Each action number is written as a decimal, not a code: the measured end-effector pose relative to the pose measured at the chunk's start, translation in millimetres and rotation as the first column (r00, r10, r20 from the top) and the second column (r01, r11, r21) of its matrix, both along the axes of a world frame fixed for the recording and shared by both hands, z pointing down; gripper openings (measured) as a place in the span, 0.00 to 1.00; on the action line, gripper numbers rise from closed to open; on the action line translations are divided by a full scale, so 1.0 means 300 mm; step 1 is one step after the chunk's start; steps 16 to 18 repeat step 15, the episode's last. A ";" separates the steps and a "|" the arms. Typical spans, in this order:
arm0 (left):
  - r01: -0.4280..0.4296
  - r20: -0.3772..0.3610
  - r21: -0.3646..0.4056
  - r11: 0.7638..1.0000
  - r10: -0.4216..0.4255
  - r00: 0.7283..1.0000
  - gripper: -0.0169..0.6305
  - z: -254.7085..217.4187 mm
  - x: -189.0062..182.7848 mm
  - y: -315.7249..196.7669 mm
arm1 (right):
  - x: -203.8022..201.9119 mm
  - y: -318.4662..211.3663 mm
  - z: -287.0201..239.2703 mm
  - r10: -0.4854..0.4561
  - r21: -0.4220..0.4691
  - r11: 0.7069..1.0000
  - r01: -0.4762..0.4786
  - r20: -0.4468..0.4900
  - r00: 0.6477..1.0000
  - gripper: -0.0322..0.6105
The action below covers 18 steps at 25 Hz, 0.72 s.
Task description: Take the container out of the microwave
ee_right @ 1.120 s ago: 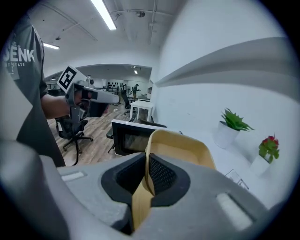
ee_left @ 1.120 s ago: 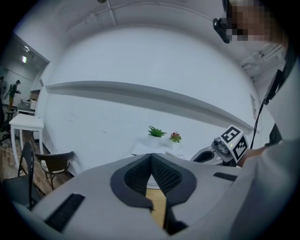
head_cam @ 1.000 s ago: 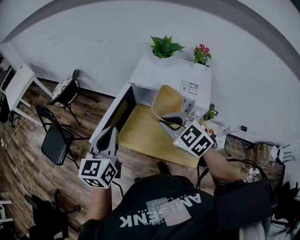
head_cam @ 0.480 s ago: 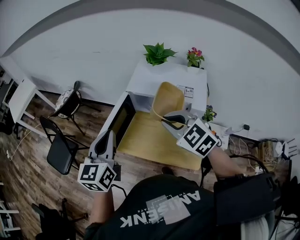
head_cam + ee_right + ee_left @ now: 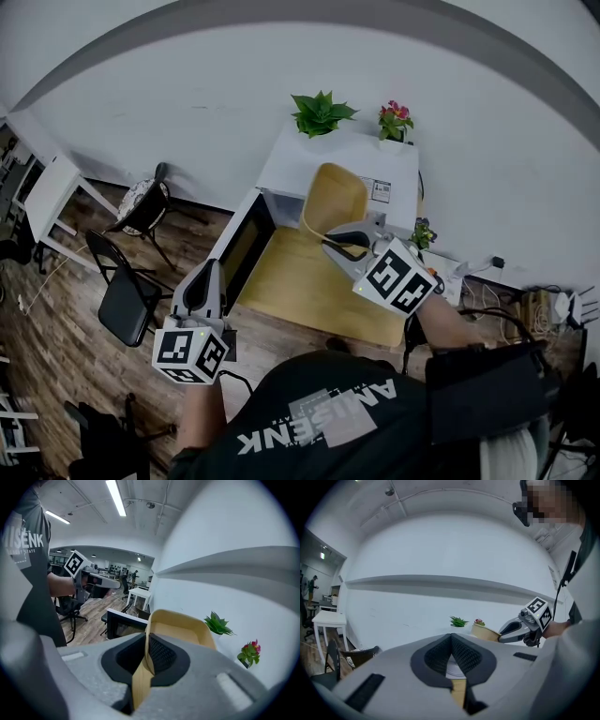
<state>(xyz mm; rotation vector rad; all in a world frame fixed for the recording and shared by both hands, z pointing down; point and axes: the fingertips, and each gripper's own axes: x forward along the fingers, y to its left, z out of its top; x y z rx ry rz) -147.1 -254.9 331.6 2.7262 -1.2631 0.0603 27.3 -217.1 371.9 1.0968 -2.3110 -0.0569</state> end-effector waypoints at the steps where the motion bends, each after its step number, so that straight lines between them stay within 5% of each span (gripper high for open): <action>1: 0.006 0.002 -0.001 1.000 -0.006 1.000 0.03 0.002 -0.001 -0.002 | 0.002 -0.004 -0.001 -0.005 0.000 1.000 0.005 0.000 1.000 0.09; 18: 0.056 0.016 -0.003 0.998 -0.056 0.998 0.03 0.017 -0.026 -0.004 | 0.035 -0.039 -0.008 0.006 0.015 1.000 -0.006 0.005 1.000 0.09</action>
